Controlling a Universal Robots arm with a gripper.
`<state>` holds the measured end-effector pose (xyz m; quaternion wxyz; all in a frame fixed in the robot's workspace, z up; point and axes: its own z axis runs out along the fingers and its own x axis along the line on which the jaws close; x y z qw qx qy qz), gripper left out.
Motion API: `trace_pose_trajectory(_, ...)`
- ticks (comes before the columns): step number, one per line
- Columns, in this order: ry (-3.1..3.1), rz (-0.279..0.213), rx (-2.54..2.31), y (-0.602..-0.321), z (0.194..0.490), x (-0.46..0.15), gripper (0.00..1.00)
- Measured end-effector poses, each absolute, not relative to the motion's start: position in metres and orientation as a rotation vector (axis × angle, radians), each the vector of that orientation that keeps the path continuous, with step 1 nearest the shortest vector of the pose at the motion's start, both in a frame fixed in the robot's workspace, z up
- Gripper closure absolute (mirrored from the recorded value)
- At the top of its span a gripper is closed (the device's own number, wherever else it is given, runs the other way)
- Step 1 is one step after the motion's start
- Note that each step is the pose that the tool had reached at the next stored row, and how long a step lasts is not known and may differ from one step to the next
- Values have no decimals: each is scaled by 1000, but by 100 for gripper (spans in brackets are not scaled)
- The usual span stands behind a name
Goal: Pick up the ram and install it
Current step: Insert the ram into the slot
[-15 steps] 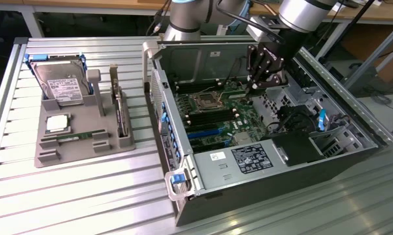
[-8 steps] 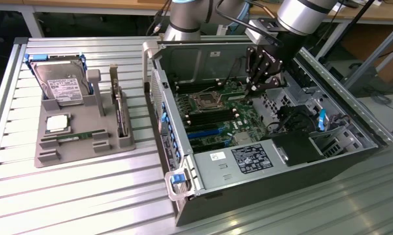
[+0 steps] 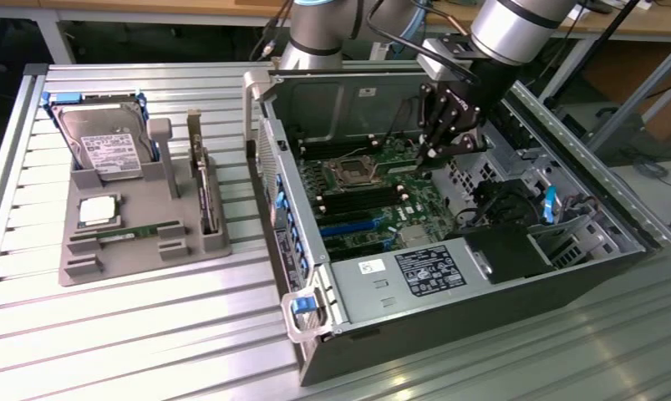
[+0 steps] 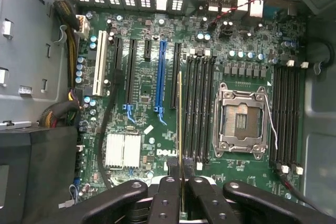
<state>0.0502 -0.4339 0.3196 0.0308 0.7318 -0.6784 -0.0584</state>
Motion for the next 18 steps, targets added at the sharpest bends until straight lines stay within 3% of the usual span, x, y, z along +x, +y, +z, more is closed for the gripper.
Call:
trace_pose_trajectory(11,-2091,-179,2255,-434,311,50,87)
trace_pose_trajectory(16,-2130,-89,2301,-434,310,50,87)
trace_pose_trajectory(18,-2129,-88,2301,-434,310,50,87)
